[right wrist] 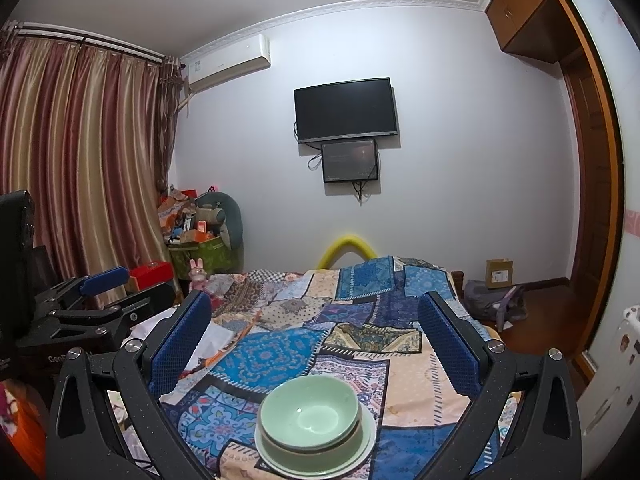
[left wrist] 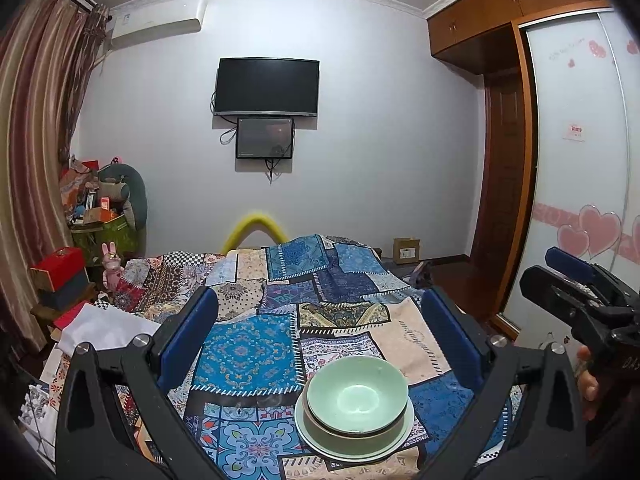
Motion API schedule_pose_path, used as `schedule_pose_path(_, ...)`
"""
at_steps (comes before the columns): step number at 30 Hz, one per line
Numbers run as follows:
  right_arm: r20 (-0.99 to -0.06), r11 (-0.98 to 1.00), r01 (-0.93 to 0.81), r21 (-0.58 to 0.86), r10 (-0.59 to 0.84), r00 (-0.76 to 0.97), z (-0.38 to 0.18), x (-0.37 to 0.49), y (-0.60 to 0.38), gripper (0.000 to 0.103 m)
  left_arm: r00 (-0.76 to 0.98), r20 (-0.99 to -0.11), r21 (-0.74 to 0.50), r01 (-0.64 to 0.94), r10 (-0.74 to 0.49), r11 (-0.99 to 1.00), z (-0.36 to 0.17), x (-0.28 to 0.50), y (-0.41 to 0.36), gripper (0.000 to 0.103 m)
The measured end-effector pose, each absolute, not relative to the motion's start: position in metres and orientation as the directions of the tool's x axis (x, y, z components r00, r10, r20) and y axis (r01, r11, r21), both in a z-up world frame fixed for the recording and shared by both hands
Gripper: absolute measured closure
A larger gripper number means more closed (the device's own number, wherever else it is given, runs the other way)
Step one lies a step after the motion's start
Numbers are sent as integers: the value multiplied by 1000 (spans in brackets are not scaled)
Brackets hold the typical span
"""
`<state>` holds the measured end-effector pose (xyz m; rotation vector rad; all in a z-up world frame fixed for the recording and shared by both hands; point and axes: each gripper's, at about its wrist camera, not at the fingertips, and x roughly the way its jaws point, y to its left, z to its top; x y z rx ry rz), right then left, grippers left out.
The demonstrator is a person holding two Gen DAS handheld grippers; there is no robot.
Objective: Organize plates and bowls
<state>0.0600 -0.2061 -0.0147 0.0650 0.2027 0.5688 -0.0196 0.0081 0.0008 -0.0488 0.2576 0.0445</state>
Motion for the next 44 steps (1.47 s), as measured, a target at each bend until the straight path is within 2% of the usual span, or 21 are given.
schedule_pose_path(44,-191,837,-532,129,548,815,-17,63,-202,0,962,-272,-66,-29,10,997,-2,-15,14,0)
